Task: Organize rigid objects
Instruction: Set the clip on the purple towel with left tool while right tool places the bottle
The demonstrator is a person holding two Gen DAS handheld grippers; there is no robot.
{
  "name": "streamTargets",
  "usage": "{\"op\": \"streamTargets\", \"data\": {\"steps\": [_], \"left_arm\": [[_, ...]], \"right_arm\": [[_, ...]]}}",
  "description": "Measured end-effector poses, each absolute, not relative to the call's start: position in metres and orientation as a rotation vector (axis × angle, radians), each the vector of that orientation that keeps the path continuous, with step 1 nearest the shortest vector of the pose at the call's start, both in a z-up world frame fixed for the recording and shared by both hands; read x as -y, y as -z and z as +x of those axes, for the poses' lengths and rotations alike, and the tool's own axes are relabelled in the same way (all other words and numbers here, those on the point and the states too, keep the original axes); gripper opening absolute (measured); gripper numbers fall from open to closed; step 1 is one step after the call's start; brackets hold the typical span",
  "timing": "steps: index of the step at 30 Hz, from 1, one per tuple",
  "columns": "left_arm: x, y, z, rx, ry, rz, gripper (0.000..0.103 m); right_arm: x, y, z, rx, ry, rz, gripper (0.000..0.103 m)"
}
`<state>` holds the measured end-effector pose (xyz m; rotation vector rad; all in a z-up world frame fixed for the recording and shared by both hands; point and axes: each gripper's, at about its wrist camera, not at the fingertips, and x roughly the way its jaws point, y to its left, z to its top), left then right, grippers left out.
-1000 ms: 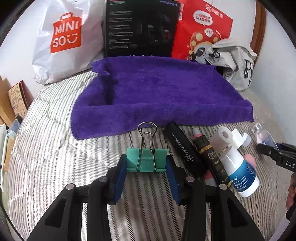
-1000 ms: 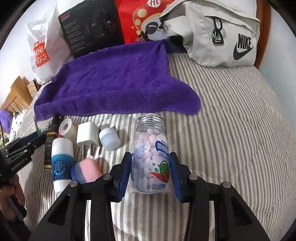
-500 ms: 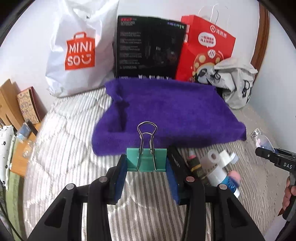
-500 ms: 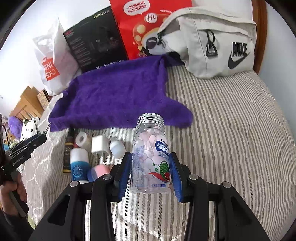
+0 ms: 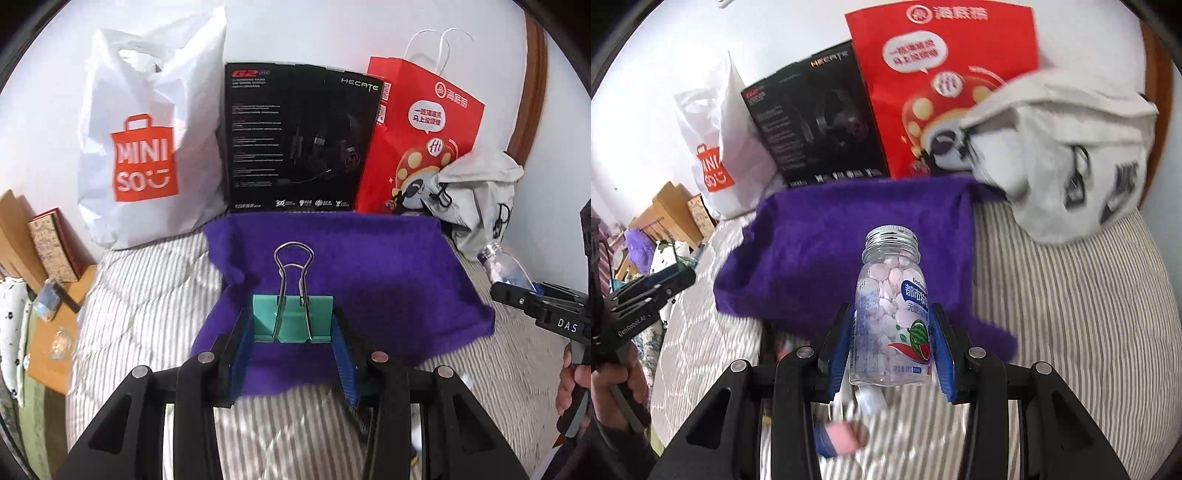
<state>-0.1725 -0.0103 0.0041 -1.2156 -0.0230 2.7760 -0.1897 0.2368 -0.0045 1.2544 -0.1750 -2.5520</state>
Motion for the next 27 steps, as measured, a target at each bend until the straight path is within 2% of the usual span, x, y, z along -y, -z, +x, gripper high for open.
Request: {"op": "streamTargets", "data": {"steps": [8, 14, 27], "left_arm": [[0.001, 0.019, -0.233, 0.03, -2.743, -1.269, 0.039], [-0.004, 0.036, -0.268, 0.043, -2.713, -1.296, 0.039], [-0.012, 0.08, -0.318, -0.002, -2.655, -1.455, 0.039]], "right_arm": [[-0.222, 0.008, -0.25, 0.133, 2.507, 1.249, 0.041], [-0.216, 0.037, -0.296, 0.092, 2.482, 1.325, 0.041], [-0.213, 0.084, -0.333, 0.029, 2.434, 1.463, 0.041]]}}
